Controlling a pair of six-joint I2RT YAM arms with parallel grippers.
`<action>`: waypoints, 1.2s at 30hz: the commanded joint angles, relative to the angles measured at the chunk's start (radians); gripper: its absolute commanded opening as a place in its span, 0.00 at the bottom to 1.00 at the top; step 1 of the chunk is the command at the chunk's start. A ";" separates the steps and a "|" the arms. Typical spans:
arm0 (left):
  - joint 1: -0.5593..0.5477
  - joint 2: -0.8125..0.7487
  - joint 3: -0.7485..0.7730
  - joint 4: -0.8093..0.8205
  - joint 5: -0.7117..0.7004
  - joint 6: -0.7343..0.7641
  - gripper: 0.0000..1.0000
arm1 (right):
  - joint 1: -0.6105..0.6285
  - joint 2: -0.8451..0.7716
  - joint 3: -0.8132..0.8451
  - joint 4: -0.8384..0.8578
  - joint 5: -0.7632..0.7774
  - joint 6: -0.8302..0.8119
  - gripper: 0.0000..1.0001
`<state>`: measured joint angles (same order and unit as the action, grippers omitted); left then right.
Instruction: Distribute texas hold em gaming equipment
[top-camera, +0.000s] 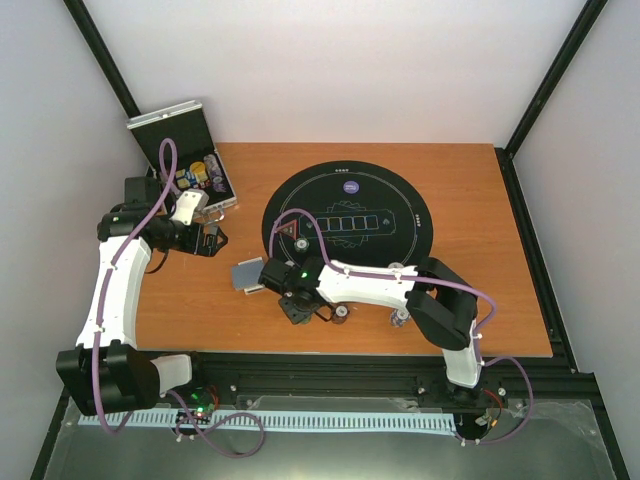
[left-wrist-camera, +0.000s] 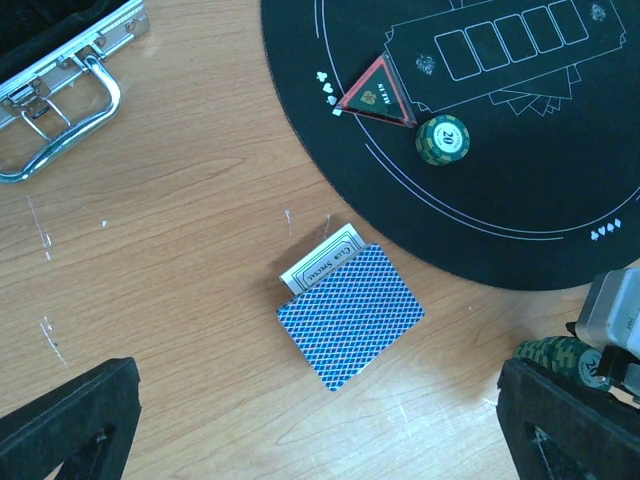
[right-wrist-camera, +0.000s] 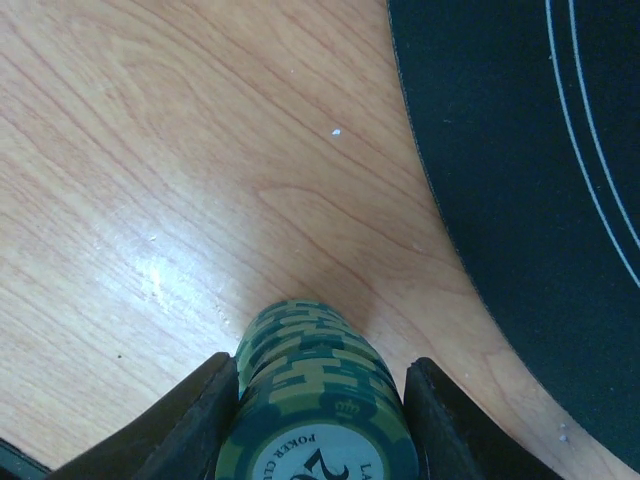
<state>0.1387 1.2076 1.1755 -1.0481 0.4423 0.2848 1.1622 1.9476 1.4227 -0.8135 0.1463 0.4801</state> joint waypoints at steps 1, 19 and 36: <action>0.006 -0.014 0.018 -0.011 0.022 -0.004 1.00 | 0.013 -0.054 0.055 -0.032 0.024 0.004 0.33; 0.006 -0.009 0.036 -0.024 0.015 0.003 1.00 | -0.353 -0.037 0.276 -0.099 0.059 -0.185 0.31; 0.005 0.041 0.062 -0.021 0.048 0.014 1.00 | -0.697 0.527 0.876 -0.152 -0.006 -0.309 0.31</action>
<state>0.1387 1.2411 1.1912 -1.0645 0.4675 0.2852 0.4694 2.4218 2.1757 -0.9363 0.1528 0.2146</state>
